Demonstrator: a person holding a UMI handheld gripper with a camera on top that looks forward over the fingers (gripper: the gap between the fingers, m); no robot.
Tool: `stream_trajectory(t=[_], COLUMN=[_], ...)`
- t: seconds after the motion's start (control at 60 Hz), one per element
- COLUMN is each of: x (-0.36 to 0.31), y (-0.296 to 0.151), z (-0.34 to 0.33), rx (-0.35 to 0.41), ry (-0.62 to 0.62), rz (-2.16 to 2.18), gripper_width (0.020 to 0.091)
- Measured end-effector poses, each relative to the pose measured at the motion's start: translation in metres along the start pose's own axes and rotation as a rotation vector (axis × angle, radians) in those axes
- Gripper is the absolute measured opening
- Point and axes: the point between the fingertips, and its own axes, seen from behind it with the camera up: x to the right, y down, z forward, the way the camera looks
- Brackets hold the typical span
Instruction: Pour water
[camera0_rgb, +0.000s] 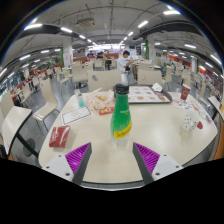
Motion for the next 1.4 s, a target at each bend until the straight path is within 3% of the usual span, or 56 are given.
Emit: stream_trajectory(t=[0.267,0.317,0.35,0.4,0.517,0.7,0.833,0.983,1.133,1.4], x=[0.033,0.031,0.031,0.038,0.043,0.04,0.042,0.081,0.164,0.254], y=[-0.066,-0.076,-0.071,-0.084,-0.088,-0.085,-0.093,-0.158,-0.209,-0.167], z=[0.082,0.093,0.104,0.106,0.107,0.111,0.108,0.075,0.046,0.061], rx=[0.184,0.245,0.248,0.332,0.387,0.335,0.25,0.27,0.28,0.078], ry=[0.083,0.071,0.076,0.113,0.153,0.11,-0.001,-0.162,-0.349,-0.72], rz=[-0.007,-0.014,-0.02,-0.047,-0.051,-0.075,-0.023,0.258,0.743,1.692], gripper_width=[0.0842,0.0748,0.0518,0.0508,0.0498,0.0358,0.0358,0.0357,0.0357,0.0353])
